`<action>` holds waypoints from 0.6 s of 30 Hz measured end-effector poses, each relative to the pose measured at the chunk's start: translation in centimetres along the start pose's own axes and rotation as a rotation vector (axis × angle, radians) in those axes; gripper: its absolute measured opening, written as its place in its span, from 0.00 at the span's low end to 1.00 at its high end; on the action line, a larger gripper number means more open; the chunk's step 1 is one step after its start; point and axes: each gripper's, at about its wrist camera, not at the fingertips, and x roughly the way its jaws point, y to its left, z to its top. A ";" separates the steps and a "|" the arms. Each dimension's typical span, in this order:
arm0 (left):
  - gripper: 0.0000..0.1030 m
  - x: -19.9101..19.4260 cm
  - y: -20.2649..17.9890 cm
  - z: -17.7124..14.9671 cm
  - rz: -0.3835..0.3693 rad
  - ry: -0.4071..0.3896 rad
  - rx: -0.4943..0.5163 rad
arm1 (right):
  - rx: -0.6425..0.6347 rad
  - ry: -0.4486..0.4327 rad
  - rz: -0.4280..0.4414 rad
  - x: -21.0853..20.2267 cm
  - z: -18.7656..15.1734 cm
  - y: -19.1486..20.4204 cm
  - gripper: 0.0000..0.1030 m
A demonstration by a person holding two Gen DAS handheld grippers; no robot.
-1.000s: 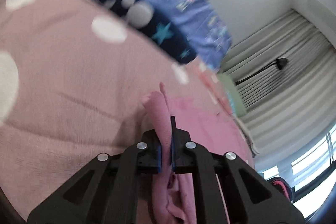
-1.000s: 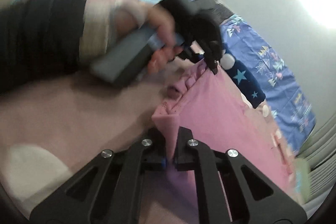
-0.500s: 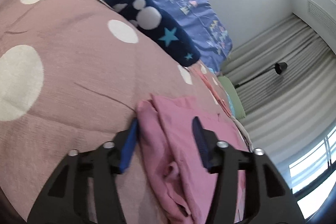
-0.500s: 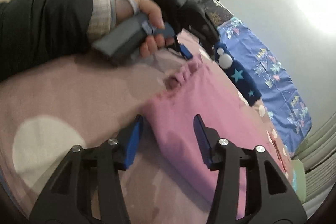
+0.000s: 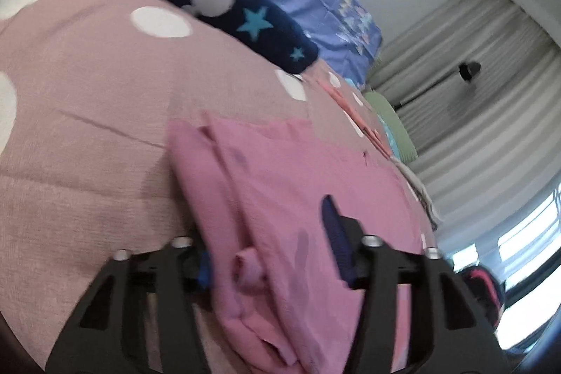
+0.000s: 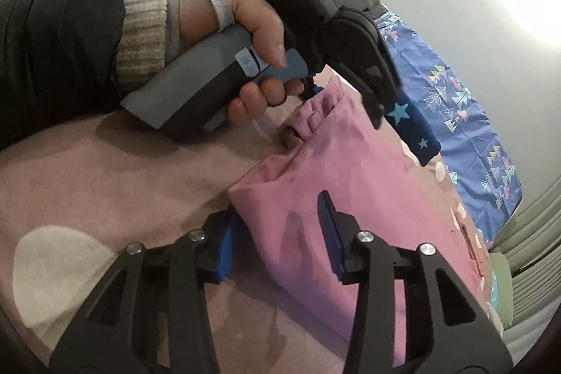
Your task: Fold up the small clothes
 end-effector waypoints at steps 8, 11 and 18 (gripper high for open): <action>0.21 0.4 0.9 0.3 0.020 -0.005 -0.050 | 0.030 0.014 0.059 0.6 0.1 -0.2 0.16; 0.17 0.6 0.6 0.4 0.045 -0.007 -0.039 | 0.056 0.011 0.052 0.3 0.0 -0.5 0.05; 0.15 0.8 -2.0 0.9 0.120 -0.039 0.020 | 0.326 -0.049 0.140 -1.9 -1.3 -6.0 0.05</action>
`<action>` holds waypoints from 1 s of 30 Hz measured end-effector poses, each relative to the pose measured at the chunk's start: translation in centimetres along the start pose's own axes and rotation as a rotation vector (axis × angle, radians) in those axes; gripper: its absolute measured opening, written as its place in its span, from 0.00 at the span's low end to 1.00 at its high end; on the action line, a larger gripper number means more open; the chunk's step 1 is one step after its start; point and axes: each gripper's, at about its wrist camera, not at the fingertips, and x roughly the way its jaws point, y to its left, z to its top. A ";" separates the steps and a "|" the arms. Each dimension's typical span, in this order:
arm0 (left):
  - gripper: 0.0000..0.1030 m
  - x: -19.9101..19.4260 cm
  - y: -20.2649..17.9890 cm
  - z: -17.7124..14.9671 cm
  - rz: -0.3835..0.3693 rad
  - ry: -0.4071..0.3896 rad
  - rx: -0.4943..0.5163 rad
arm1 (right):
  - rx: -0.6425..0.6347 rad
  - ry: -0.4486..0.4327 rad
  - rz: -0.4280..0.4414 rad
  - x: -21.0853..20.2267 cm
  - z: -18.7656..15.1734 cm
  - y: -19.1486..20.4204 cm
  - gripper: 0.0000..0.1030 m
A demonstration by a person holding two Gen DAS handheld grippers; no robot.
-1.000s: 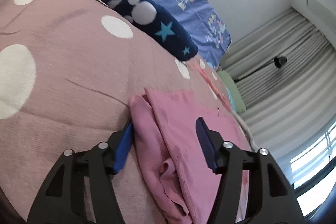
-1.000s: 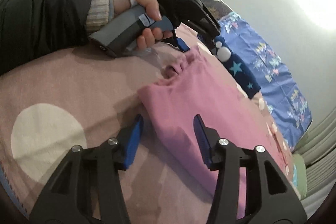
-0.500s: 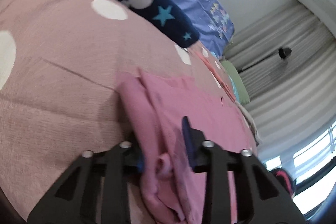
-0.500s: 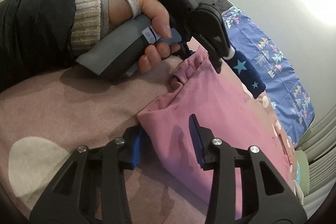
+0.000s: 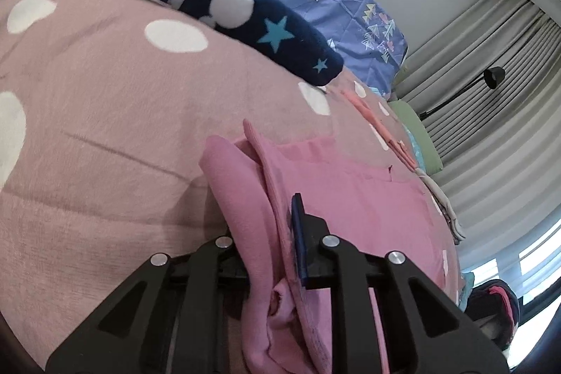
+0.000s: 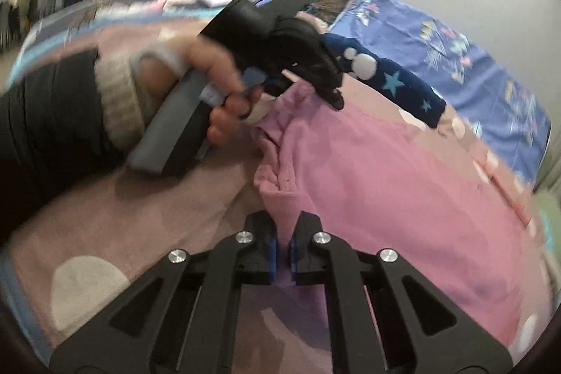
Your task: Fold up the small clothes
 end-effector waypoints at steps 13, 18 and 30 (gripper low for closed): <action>0.12 1.8 -10.7 1.5 0.110 0.031 0.146 | 0.235 -0.103 0.013 -5.2 -2.1 -8.7 0.05; 0.11 4.4 -16.1 1.1 0.163 0.054 0.229 | 0.331 -0.129 0.003 -6.9 -4.1 -12.6 0.05; 0.10 14.6 -28.6 -1.4 0.253 0.134 0.388 | 0.613 -0.153 -0.035 -11.2 -12.5 -22.5 0.05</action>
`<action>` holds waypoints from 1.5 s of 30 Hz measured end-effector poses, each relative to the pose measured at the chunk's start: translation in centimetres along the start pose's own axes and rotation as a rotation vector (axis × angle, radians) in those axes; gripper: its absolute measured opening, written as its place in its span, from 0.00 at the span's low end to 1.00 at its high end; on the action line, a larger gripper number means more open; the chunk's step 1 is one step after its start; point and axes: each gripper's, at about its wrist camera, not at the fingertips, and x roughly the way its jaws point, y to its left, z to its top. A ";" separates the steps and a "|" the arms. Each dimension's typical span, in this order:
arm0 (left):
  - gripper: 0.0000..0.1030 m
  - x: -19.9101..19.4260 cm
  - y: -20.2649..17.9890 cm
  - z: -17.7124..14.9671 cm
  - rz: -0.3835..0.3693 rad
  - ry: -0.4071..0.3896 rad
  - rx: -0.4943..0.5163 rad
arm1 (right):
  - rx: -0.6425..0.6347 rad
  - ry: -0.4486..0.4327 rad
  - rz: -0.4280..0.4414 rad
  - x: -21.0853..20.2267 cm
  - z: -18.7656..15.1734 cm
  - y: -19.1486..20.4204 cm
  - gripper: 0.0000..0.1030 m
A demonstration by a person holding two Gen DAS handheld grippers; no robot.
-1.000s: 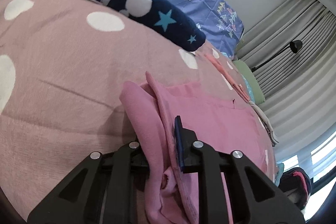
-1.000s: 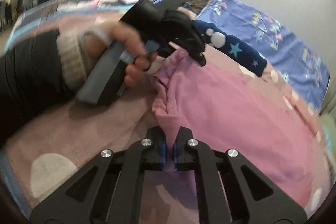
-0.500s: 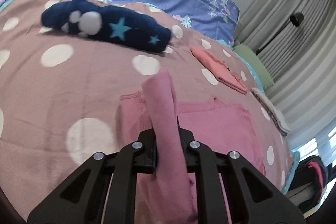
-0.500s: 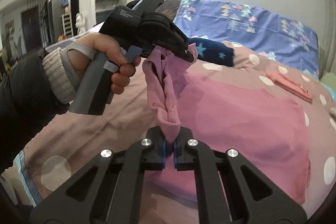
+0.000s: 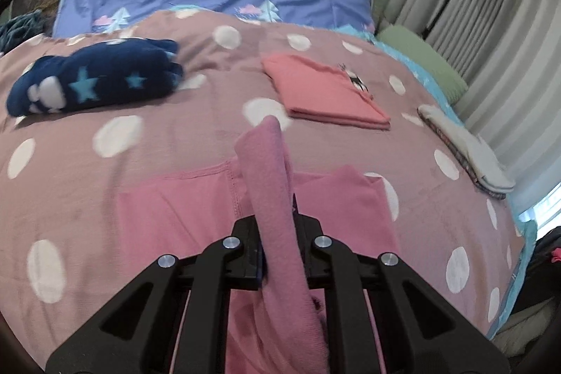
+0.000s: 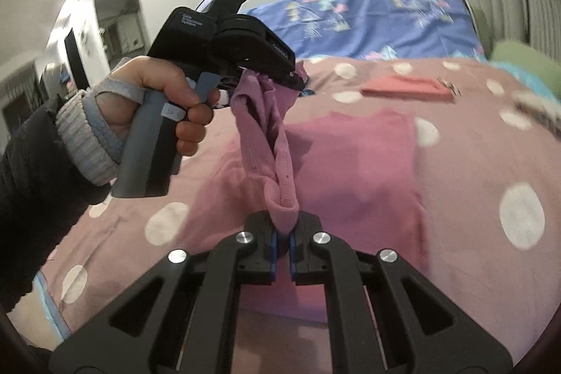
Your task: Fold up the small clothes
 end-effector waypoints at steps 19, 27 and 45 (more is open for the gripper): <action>0.54 1.7 -9.3 -1.2 0.107 -0.039 0.245 | 0.441 0.088 0.225 1.5 -3.2 -11.3 0.05; 0.70 -8.9 -6.9 -11.9 0.140 -0.178 0.390 | 0.405 0.061 0.225 0.8 -3.1 -10.3 0.05; 0.71 -8.4 0.0 -21.9 0.240 -0.086 0.180 | 0.394 0.036 0.057 -1.7 -2.3 -8.7 0.04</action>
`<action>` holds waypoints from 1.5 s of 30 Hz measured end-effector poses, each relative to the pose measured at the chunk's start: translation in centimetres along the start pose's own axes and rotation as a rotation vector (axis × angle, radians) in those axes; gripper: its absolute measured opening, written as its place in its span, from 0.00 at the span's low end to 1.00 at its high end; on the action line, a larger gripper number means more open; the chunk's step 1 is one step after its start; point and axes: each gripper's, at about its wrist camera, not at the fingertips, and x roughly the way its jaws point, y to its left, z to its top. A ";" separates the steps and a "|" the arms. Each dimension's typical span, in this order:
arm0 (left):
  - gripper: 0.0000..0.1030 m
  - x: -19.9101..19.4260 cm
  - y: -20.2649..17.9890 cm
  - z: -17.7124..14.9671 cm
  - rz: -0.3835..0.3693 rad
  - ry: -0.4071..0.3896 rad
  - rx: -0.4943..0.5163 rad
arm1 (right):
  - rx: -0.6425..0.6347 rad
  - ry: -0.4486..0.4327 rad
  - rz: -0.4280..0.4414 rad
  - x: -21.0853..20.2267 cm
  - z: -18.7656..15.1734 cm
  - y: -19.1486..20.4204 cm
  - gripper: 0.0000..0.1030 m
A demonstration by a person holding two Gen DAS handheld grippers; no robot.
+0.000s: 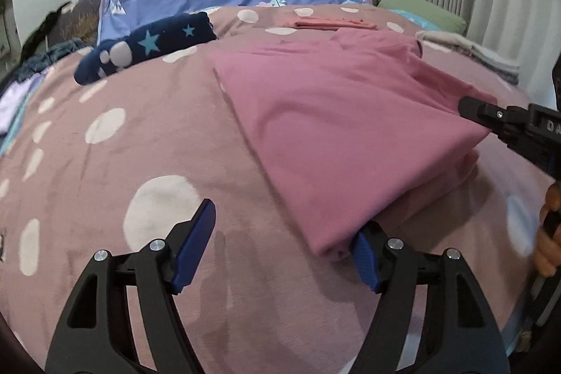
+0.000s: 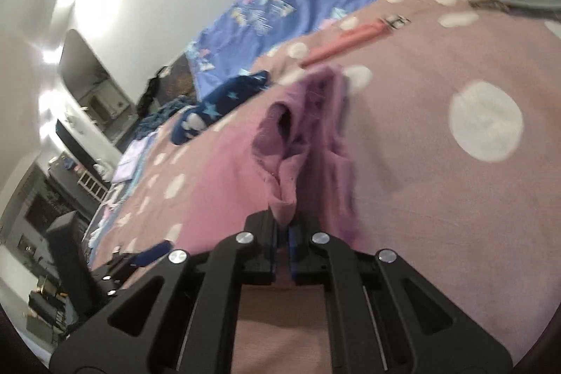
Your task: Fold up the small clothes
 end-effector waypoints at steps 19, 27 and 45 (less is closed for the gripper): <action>0.41 -0.2 -1.4 -1.0 0.001 0.009 0.047 | 0.075 -0.014 0.175 -0.9 2.7 0.7 0.04; 0.08 -1.1 -1.5 -2.3 -0.017 0.017 0.091 | 0.079 0.115 0.029 0.9 0.1 -1.6 0.06; 0.07 2.0 -2.7 0.9 -0.238 0.084 0.089 | -0.069 0.085 -0.026 0.1 4.8 -0.2 0.34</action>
